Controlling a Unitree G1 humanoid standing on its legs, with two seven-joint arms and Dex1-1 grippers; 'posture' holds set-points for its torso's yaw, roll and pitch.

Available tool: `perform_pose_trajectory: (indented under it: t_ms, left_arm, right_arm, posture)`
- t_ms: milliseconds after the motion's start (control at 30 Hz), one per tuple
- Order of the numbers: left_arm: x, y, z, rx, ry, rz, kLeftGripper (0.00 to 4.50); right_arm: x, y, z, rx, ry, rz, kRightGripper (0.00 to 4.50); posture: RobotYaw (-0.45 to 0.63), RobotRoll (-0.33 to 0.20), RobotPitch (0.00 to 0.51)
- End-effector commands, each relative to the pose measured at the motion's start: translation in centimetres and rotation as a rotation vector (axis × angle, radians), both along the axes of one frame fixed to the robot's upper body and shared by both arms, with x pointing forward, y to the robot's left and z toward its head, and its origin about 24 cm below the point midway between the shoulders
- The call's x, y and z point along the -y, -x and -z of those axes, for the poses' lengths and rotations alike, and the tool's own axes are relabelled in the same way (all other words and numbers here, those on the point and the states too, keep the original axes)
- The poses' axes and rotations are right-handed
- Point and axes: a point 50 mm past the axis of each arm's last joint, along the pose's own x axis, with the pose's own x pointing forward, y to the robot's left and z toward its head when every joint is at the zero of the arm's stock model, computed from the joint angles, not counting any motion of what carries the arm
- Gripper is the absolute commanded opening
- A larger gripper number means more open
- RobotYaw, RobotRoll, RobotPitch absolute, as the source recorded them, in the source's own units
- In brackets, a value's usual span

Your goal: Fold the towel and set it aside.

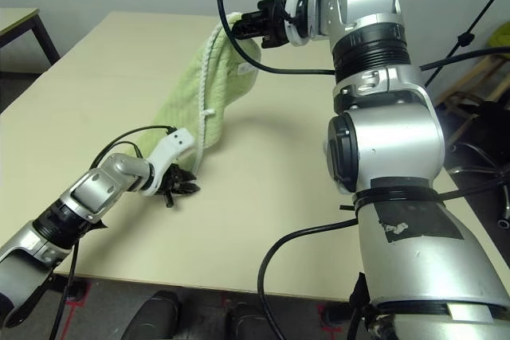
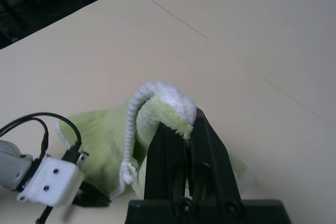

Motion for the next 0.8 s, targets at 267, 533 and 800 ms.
perform_pose_trajectory:
  t_ms: [267, 533, 800]
  left_arm:
    - [-3.7, 1.4, -1.8, 0.010, 0.047, -0.095, 0.04]
    - [-5.8, 2.5, -6.2, 0.076, 0.194, -0.177, 0.04]
    - [-7.4, 4.6, -9.1, -0.034, 0.365, -0.160, 0.04]
  right_arm:
    - [1.1, 0.6, 0.1, -0.017, -0.034, 0.010, 0.00]
    - [2.8, 1.5, 1.2, -0.073, -0.039, 0.033, 0.00]
    - [5.1, 3.3, 3.0, -0.148, 0.037, -0.008, 0.00]
  posture:
    - [0.21, 0.000, 0.059]
    - [0.26, 0.000, 0.069]
    - [0.27, 0.000, 0.067]
